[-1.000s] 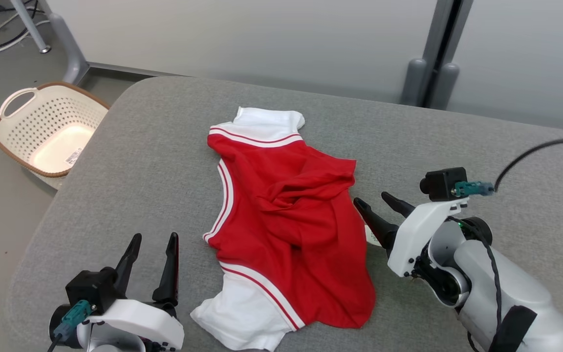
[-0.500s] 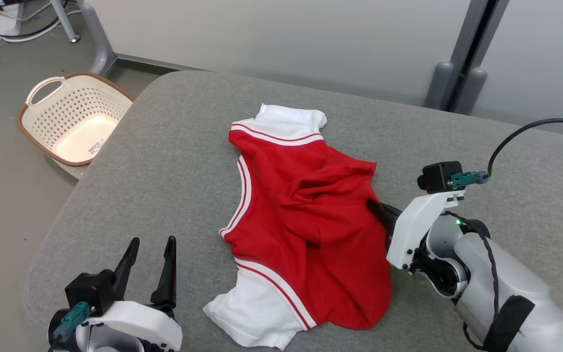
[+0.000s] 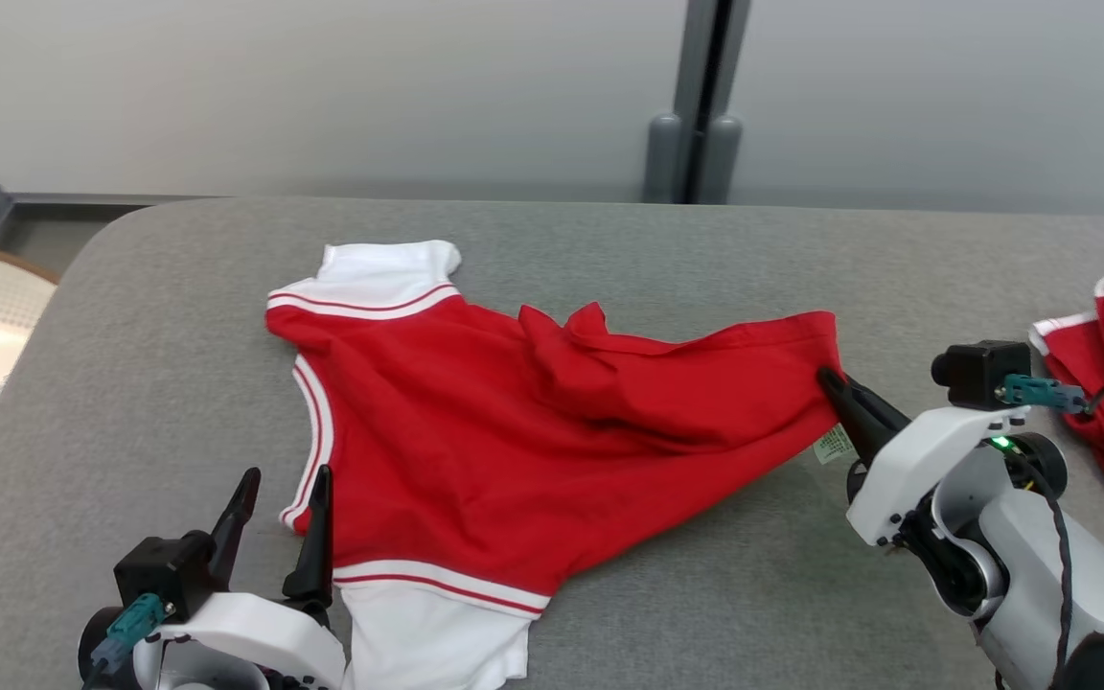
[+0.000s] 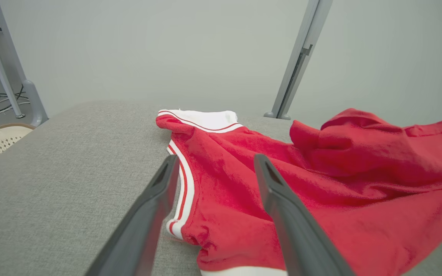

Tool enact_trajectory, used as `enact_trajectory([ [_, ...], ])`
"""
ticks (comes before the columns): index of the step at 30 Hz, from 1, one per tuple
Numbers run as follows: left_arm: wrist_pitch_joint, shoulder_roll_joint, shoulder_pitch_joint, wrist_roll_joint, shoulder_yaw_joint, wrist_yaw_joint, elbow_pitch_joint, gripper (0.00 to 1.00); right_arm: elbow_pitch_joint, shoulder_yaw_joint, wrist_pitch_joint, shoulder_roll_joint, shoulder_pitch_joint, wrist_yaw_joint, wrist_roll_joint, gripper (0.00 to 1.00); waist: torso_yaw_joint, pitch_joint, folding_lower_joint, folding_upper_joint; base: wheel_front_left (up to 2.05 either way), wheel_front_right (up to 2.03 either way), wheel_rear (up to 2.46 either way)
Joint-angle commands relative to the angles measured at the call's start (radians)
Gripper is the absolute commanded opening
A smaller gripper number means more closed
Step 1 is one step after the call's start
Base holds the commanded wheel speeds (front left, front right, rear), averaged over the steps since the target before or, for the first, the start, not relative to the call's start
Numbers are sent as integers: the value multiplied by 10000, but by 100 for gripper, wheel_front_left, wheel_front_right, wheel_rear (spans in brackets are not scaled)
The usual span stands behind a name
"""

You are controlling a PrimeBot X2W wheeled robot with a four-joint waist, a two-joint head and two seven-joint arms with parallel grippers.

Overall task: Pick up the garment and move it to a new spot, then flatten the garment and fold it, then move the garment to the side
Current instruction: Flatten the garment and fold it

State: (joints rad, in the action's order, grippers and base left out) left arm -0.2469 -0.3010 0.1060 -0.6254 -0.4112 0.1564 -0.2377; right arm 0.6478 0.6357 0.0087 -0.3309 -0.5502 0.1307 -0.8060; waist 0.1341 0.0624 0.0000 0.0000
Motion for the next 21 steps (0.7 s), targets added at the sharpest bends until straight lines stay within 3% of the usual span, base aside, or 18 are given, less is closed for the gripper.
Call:
enact_trajectory([
  [1,-1,-59,10,-1,15,36,47,100,-79,-207,-15,-75,202,-2,215,0,-703,119,0,0,0,0,0],
  [10,109,-157,173,27,-29,83,140,100,-1205,-2704,585,53,1829,-2,1963,0,-1817,274,0,0,0,0,0],
  [18,140,-116,320,59,-158,2,72,100,-2529,-4530,2020,899,2855,-2,3894,0,-1855,296,0,0,0,0,0],
  [19,148,-105,339,46,-175,-22,43,100,-2705,-4664,2224,1091,2972,-2,4151,45,-1809,305,0,0,0,0,0],
  [20,151,-94,343,29,-187,-35,22,100,-2879,-4830,2356,1325,3052,0,4301,100,-1769,315,0,0,0,0,0],
  [21,150,-84,340,14,-197,-29,7,100,-2999,-4989,2475,1466,3128,0,4501,100,-1728,326,0,0,0,0,0],
])
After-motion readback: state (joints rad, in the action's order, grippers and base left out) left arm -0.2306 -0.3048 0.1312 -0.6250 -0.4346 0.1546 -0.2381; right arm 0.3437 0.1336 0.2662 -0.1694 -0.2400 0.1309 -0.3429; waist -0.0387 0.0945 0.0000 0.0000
